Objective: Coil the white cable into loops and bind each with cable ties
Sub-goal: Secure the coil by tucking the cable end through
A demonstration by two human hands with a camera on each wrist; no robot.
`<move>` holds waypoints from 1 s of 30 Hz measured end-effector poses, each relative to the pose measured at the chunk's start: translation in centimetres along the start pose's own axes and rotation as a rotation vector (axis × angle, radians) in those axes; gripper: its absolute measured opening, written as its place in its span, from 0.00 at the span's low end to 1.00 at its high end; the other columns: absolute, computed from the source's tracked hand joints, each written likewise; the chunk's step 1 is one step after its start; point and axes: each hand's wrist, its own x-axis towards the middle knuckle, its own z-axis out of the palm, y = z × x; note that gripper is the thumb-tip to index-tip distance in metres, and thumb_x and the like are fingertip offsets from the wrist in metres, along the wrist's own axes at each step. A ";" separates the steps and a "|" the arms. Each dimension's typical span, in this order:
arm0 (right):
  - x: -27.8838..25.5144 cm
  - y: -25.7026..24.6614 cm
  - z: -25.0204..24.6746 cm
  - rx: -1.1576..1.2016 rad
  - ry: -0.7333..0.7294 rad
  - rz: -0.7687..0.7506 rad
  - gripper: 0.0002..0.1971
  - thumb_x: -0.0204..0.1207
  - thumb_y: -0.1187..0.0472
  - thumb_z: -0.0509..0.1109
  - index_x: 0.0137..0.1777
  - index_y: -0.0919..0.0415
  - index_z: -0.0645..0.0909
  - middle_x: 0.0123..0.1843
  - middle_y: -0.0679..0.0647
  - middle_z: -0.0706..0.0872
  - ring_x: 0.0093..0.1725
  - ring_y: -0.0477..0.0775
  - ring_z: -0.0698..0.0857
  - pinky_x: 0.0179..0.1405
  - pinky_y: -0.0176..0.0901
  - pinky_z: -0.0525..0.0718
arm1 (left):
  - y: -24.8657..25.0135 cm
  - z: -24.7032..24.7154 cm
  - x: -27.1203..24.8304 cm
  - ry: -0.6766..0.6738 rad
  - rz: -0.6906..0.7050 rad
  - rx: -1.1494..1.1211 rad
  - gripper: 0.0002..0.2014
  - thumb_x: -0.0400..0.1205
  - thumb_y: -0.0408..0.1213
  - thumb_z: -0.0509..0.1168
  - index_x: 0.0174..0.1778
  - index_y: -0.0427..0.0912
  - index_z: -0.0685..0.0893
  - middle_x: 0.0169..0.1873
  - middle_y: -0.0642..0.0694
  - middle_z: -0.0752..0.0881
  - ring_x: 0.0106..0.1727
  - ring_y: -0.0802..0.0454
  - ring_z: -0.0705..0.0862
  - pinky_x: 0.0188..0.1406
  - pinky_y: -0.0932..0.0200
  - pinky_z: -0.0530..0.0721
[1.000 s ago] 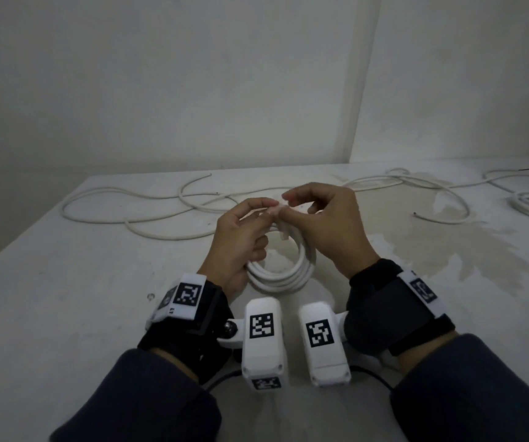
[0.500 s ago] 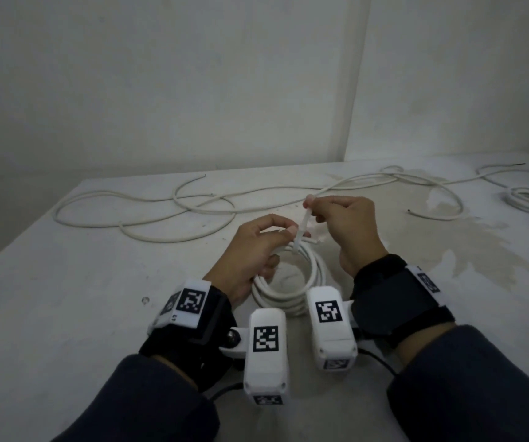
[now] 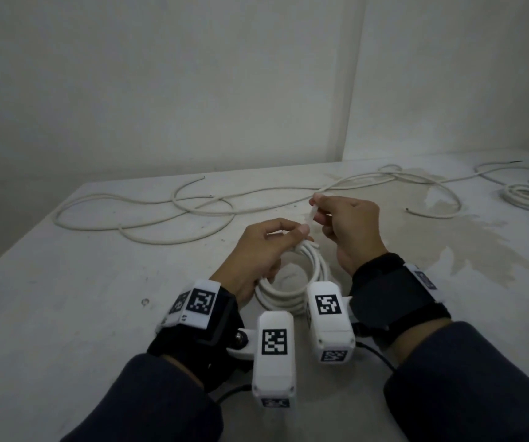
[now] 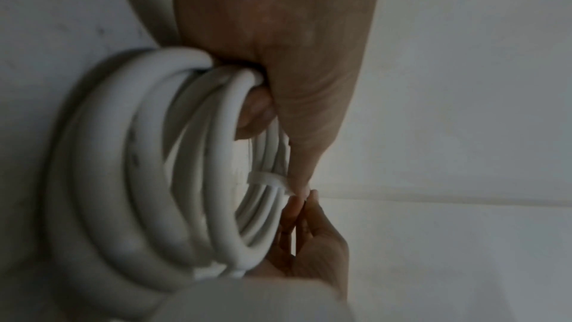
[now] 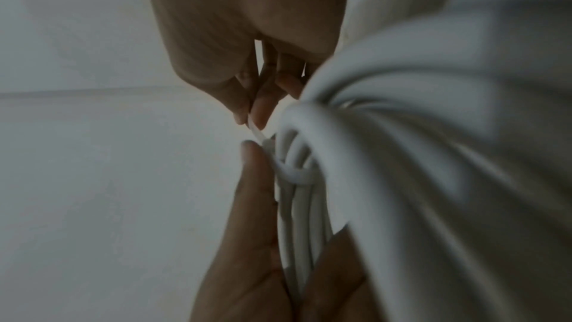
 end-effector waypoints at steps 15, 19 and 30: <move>0.0 -0.2 -0.1 0.002 -0.044 -0.010 0.07 0.74 0.66 0.73 0.34 0.63 0.87 0.32 0.53 0.86 0.25 0.39 0.83 0.24 0.28 0.75 | 0.0 0.4 0.4 0.072 -0.021 0.000 0.15 0.78 0.49 0.70 0.39 0.39 0.87 0.18 0.50 0.71 0.17 0.54 0.61 0.16 0.66 0.59; 0.2 0.1 -0.2 -0.026 0.031 0.024 0.09 0.73 0.68 0.73 0.32 0.63 0.85 0.30 0.54 0.85 0.25 0.42 0.82 0.27 0.30 0.75 | 0.0 0.6 0.5 0.060 -0.002 0.018 0.13 0.77 0.45 0.72 0.38 0.38 0.86 0.18 0.50 0.75 0.16 0.55 0.64 0.15 0.66 0.61; 0.0 -0.2 -0.5 0.060 -0.015 0.144 0.08 0.74 0.70 0.73 0.33 0.64 0.84 0.35 0.55 0.87 0.25 0.42 0.82 0.29 0.33 0.74 | -0.2 0.4 0.0 0.037 -0.001 -0.010 0.11 0.77 0.43 0.72 0.38 0.38 0.84 0.23 0.47 0.77 0.19 0.54 0.66 0.18 0.63 0.61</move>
